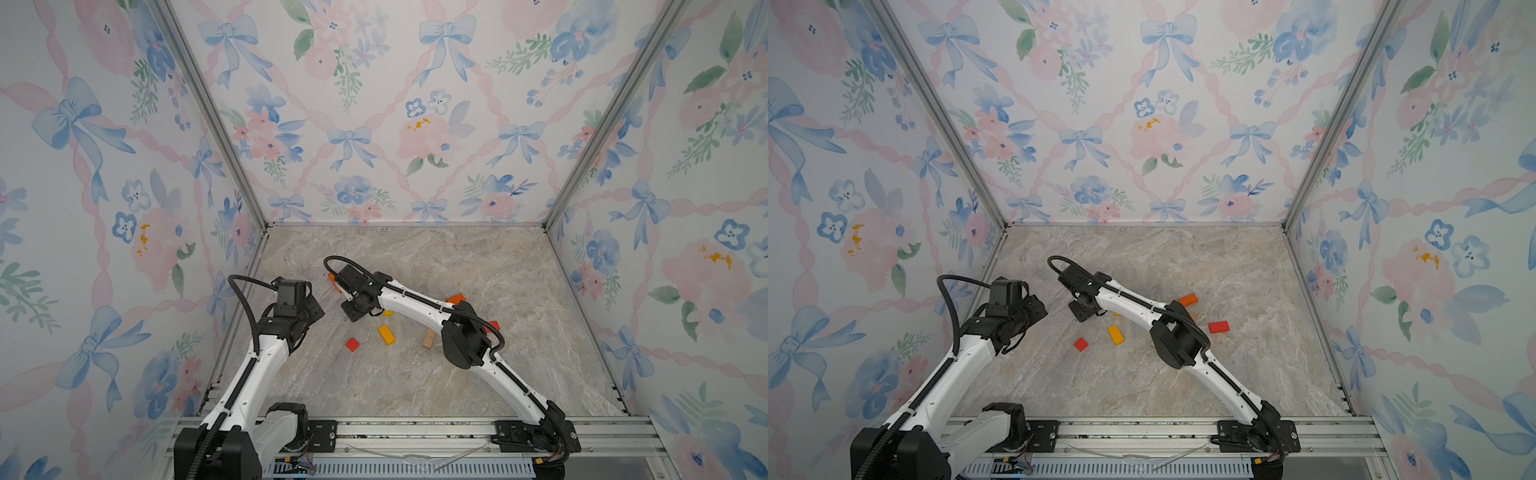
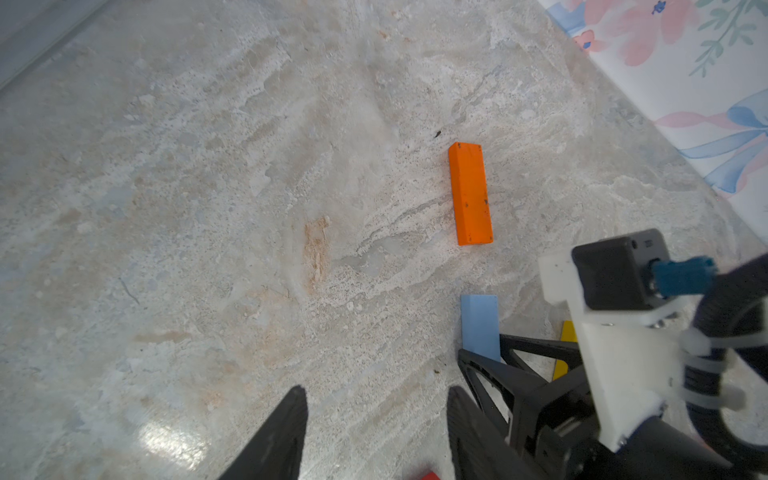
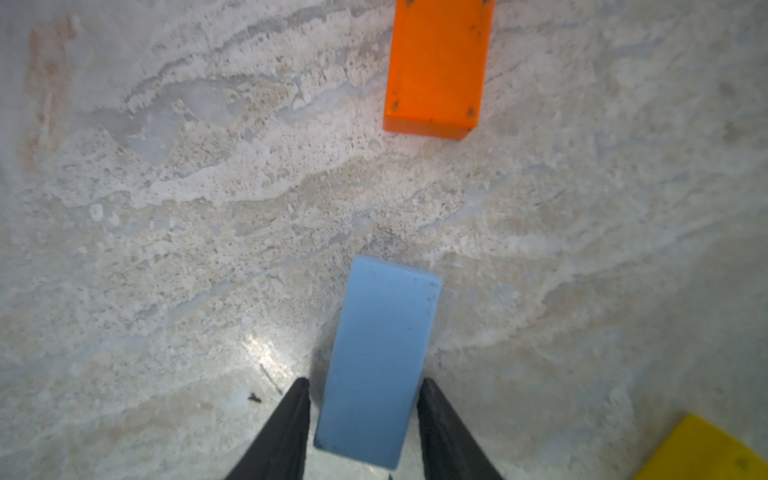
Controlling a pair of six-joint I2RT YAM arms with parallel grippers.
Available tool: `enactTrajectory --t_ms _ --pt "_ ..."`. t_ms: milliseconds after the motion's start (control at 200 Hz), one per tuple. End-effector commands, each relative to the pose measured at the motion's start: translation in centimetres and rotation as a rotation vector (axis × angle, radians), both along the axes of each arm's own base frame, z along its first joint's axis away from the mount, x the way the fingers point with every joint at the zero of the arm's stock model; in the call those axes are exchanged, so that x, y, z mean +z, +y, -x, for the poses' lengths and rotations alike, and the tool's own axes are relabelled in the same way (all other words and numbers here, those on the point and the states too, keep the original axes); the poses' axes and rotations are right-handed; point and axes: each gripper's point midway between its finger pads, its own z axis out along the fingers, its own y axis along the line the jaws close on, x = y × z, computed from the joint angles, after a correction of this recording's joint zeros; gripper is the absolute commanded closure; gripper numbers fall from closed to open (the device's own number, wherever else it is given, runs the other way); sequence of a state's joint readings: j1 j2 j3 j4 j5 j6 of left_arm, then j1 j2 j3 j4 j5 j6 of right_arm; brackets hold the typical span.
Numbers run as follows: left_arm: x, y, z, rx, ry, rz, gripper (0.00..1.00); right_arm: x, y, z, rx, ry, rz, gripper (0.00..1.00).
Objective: Assemble the letter v with building blocks
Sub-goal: Assemble the building block at the center of the board.
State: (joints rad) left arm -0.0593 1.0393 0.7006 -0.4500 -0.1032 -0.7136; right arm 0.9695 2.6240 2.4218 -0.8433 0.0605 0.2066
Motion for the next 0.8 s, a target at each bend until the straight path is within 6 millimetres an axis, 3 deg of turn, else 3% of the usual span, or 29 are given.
enactTrajectory --t_ms 0,145,340,795 --pt "-0.6 0.1 0.3 -0.014 0.011 -0.005 0.43 -1.9 -0.9 0.1 -0.004 0.028 0.055 0.6" --pt "-0.7 0.1 0.3 -0.014 0.013 -0.004 0.44 -2.2 -1.2 0.3 0.004 0.032 0.069 0.72" --pt "-0.6 0.2 0.3 -0.017 0.011 -0.006 0.44 -1.9 -1.0 -0.2 0.009 0.012 0.06 0.79" --pt "-1.3 0.3 0.4 -0.016 0.028 -0.003 0.44 -1.7 -0.8 -2.2 -0.018 -0.024 0.044 0.8"
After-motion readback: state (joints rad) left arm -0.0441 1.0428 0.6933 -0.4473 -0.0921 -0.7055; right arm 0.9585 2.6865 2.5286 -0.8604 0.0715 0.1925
